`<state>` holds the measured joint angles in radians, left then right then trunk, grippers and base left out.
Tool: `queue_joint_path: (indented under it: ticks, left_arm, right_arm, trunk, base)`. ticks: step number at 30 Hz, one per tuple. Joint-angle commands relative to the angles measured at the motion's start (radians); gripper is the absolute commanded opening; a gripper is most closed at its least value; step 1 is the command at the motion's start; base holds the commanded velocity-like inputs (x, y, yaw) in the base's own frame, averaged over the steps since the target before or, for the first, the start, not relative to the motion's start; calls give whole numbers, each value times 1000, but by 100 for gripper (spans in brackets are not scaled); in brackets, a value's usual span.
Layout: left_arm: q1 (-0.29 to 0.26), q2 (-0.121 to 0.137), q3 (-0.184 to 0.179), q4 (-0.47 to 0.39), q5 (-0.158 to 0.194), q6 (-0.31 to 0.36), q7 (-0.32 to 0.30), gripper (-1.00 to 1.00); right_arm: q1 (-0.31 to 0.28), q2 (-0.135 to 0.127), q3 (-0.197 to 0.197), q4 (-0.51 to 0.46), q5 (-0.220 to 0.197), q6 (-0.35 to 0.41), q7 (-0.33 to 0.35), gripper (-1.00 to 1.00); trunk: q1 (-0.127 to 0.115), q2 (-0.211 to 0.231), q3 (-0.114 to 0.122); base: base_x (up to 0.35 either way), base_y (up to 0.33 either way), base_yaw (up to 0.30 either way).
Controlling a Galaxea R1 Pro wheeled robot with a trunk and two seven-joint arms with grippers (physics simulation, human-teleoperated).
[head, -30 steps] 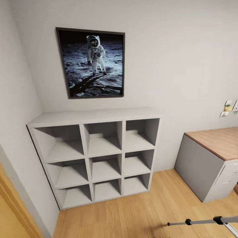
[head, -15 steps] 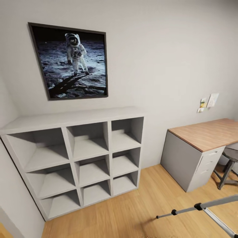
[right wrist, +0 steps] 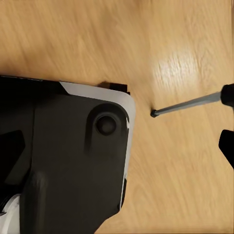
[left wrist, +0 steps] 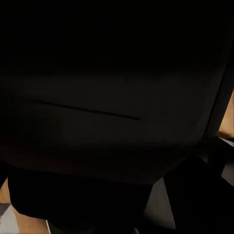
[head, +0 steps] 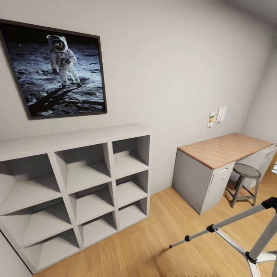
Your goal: Attach the digital camera to the camera tripod in the bedroom.
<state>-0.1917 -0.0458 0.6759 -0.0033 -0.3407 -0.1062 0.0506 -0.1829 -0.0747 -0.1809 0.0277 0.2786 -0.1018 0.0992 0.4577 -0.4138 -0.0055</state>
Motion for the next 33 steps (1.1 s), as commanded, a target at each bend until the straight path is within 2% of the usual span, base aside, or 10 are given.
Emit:
queue_joint_path:
  ticks: [1, 7, 17, 33]
  left_arm:
    - [0, 0, 7, 0, -12, -3, 4, -100]
    - [0, 0, 7, 0, -15, -3, 3, -100]
    - [0, -1, 6, 0, -22, -3, 3, -100]
    - [0, 0, 5, 0, -23, -3, 3, -100]
  right_arm:
    - [-1, -1, -8, 3, 8, -5, 2, 100]
    - [-1, -1, -9, 3, 8, -4, 2, 100]
    - [-1, -1, -9, 3, 8, -6, 2, 100]
    - [-1, -1, -9, 3, 8, -6, 2, 100]
  trunk:
    - [0, -1, -1]
    - [0, -1, -1]
    - [0, -1, -1]
    - [0, -1, -1]
  base:
    - [0, 0, -286]
    - [16, 0, -286]
    - [186, 14, -286]
    - [14, 2, -286]
